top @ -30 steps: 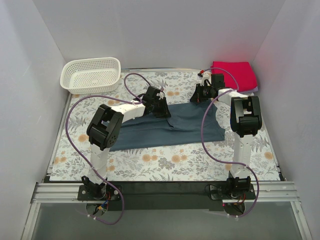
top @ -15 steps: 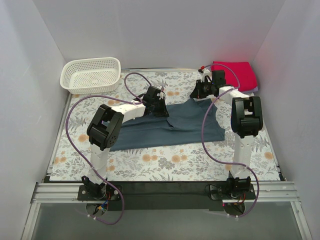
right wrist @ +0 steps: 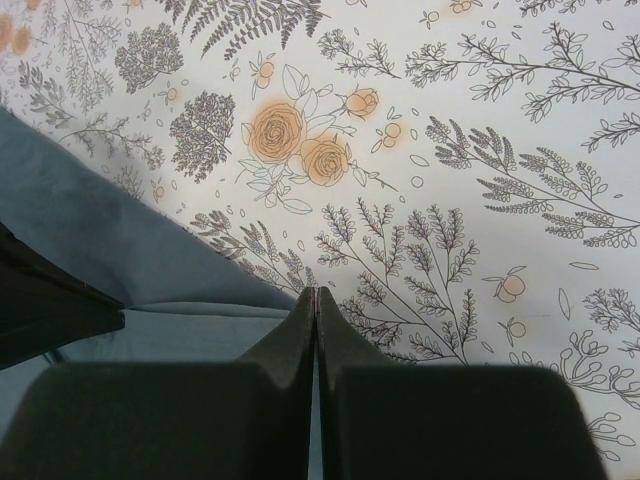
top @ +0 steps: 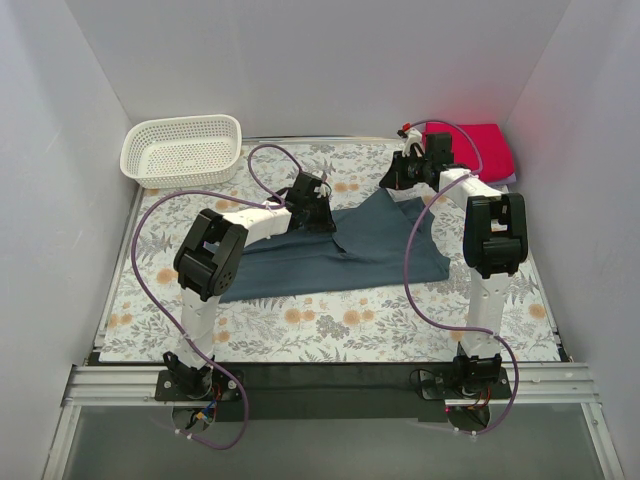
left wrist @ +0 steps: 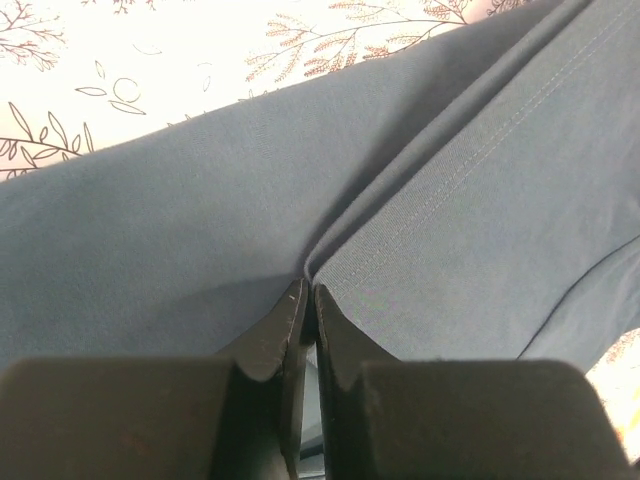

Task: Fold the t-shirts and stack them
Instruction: Fold the tshirt

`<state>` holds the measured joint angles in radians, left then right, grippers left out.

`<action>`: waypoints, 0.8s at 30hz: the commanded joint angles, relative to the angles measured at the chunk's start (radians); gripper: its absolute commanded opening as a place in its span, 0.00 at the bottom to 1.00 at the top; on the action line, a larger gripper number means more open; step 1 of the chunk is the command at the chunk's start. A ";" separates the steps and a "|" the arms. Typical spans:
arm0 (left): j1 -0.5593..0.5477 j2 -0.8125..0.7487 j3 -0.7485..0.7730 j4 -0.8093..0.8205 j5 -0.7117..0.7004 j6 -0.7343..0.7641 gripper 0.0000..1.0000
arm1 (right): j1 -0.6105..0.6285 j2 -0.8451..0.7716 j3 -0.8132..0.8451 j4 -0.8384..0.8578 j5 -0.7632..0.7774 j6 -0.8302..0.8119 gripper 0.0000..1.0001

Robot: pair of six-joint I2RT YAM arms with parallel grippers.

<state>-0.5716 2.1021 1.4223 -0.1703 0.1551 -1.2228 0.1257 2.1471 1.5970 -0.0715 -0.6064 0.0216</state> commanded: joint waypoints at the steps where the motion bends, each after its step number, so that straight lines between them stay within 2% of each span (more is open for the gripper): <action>1: -0.004 -0.030 -0.008 0.012 -0.035 0.020 0.09 | 0.000 -0.016 0.018 0.033 -0.006 -0.017 0.01; 6: -0.002 -0.025 -0.014 0.012 -0.028 0.013 0.16 | -0.001 0.002 0.004 0.033 -0.004 -0.017 0.01; 9: -0.004 -0.043 -0.017 0.011 -0.031 0.005 0.32 | 0.000 0.013 0.006 0.032 -0.004 -0.017 0.01; 10: -0.002 -0.051 -0.017 0.006 -0.034 0.000 0.40 | 0.000 0.014 0.007 0.030 -0.007 -0.017 0.01; 11: -0.002 -0.060 -0.017 0.003 -0.043 -0.007 0.43 | 0.000 0.016 0.009 0.030 -0.007 -0.017 0.01; 20: 0.001 -0.273 -0.103 -0.083 -0.130 -0.020 0.72 | 0.000 0.028 -0.005 0.030 -0.018 -0.018 0.01; 24: 0.007 -0.388 -0.183 -0.107 -0.192 -0.018 0.77 | 0.006 0.007 -0.028 0.030 -0.018 -0.043 0.01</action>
<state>-0.5705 1.8462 1.2720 -0.2466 0.0418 -1.2461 0.1261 2.1654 1.5852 -0.0711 -0.6064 0.0174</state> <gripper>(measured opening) 0.769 0.019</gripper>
